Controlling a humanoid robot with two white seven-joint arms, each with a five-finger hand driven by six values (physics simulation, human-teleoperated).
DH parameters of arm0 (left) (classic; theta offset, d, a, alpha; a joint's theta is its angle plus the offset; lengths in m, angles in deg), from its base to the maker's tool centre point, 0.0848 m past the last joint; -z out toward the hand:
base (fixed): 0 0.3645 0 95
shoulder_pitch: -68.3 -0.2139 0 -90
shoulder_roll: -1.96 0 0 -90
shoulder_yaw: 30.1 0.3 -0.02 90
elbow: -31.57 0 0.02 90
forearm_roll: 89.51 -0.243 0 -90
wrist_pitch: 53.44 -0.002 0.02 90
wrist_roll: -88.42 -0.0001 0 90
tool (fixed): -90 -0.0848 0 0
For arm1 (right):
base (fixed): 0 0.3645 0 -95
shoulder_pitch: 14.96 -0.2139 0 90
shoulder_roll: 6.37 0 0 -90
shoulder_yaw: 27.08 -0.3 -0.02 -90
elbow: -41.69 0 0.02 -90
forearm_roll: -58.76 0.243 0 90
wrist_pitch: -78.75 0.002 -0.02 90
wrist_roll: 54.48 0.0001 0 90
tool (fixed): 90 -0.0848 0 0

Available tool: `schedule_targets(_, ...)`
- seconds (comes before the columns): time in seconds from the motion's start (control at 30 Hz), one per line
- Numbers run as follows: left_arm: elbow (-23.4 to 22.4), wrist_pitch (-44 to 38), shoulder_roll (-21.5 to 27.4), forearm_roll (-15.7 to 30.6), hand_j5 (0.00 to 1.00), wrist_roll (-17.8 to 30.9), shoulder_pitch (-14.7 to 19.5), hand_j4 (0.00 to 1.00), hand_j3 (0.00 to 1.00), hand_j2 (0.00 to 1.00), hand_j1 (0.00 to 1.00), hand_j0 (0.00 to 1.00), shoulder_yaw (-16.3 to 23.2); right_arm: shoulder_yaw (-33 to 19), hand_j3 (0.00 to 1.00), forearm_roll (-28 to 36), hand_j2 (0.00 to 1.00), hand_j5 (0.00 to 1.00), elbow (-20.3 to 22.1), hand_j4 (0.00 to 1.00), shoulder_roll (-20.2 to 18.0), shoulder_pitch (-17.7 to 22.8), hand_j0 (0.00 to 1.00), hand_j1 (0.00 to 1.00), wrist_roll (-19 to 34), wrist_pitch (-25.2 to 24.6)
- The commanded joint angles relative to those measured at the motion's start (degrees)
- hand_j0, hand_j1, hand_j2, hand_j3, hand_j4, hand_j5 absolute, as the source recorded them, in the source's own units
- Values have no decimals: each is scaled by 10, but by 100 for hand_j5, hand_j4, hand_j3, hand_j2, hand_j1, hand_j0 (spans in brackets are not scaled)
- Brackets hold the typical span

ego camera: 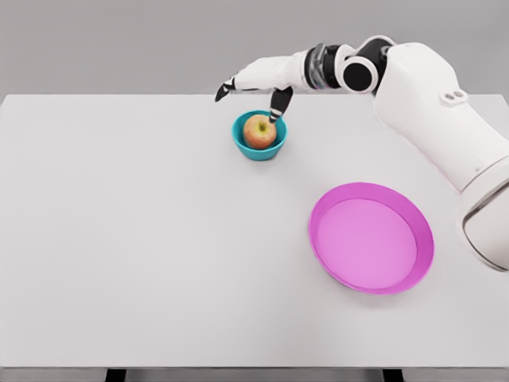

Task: Put the apple from the pink plate into the blue bowl with your right arm

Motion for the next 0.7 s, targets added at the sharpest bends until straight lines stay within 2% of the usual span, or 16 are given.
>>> schedule_targets(0.0, 0, 0, 0, 0, 100, 0, 0, 100, 100, 100, 100, 100, 0, -12, 100, 5, 100, 100, 84, 100, -55, 1, 100, 100, 4, -11)
schedule_targets(0.03, 0, 0, 0, 0, 100, 0, 0, 100, 100, 100, 100, 100, 0, -20, 100, 10, 100, 100, 187, 100, -135, 19, 100, 100, 5, -28)
schedule_targets(0.07, 0, 0, 0, 0, 100, 0, 1, 100, 100, 100, 100, 100, 0, -27, 100, 40, 100, 100, 309, 100, -230, 36, 100, 100, 7, -46)
schedule_targets(0.1, 0, 0, 0, 0, 100, 0, 1, 100, 100, 100, 100, 100, 0, -27, 100, 78, 100, 100, 408, 100, -314, 43, 100, 100, 6, -48)
schedule_targets(0.13, 0, 0, 0, 0, 100, 0, 0, 100, 100, 100, 100, 100, 0, -27, 100, 85, 100, 100, 487, 100, -381, 47, 100, 100, 2, -49)
schedule_targets(0.17, 0, 0, 0, 0, 100, 0, 1, 100, 100, 100, 100, 100, 0, -27, 100, 99, 100, 100, 522, 100, -416, 52, 100, 100, 1, -49)
schedule_targets(0.23, 0, 0, 0, 0, 100, 0, 0, 100, 100, 100, 100, 100, -1, -20, 100, 101, 100, 100, 543, 100, -419, 77, 100, 100, -12, -42)
schedule_targets(0.27, 0, 0, 0, 0, 100, 0, 1, 100, 100, 100, 100, 100, 0, -16, 100, 101, 100, 100, 553, 100, -424, 97, 100, 100, -54, -27)
schedule_targets(0.3, 0, 0, 0, 0, 100, 0, 0, 100, 100, 100, 100, 100, 0, -16, 100, 101, 100, 100, 554, 100, -448, 126, 100, 100, -119, 16)
schedule_targets(0.33, 0, 0, 0, 0, 100, 0, 0, 100, 100, 100, 100, 100, 0, -19, 100, 101, 100, 100, 554, 100, -479, 147, 100, 100, -154, 43)
schedule_targets(0.37, 0, 0, 0, 0, 100, 0, 0, 100, 100, 100, 100, 100, -1, -22, 100, 101, 100, 100, 555, 100, -495, 149, 100, 100, -159, 57)
schedule_targets(0.43, 0, 0, 0, 0, 100, 0, 0, 100, 100, 100, 100, 100, 0, -32, 100, 116, 100, 100, 550, 100, -521, 153, 100, 100, -144, 57)
schedule_targets(0.47, 0, 0, 0, 0, 100, 0, 0, 100, 100, 100, 100, 100, -1, -68, 100, 137, 100, 100, 548, 100, -513, 170, 100, 100, -91, 57)
schedule_targets(0.53, 0, 0, 0, 0, 100, 0, 1, 100, 100, 100, 100, 100, 0, -224, 100, 136, 100, 100, 548, 100, -473, 297, 100, 100, 15, 53)
schedule_targets(0.57, 0, 0, 0, 0, 100, 0, 0, 100, 100, 100, 100, 100, 0, -269, 100, 130, 100, 100, 548, 100, -447, 344, 100, 100, 44, 50)
schedule_targets(0.67, 0, 0, 0, 0, 100, 0, 0, 100, 100, 100, 100, 100, 0, -323, 100, 130, 100, 100, 553, 100, -470, 356, 100, 100, 44, 46)
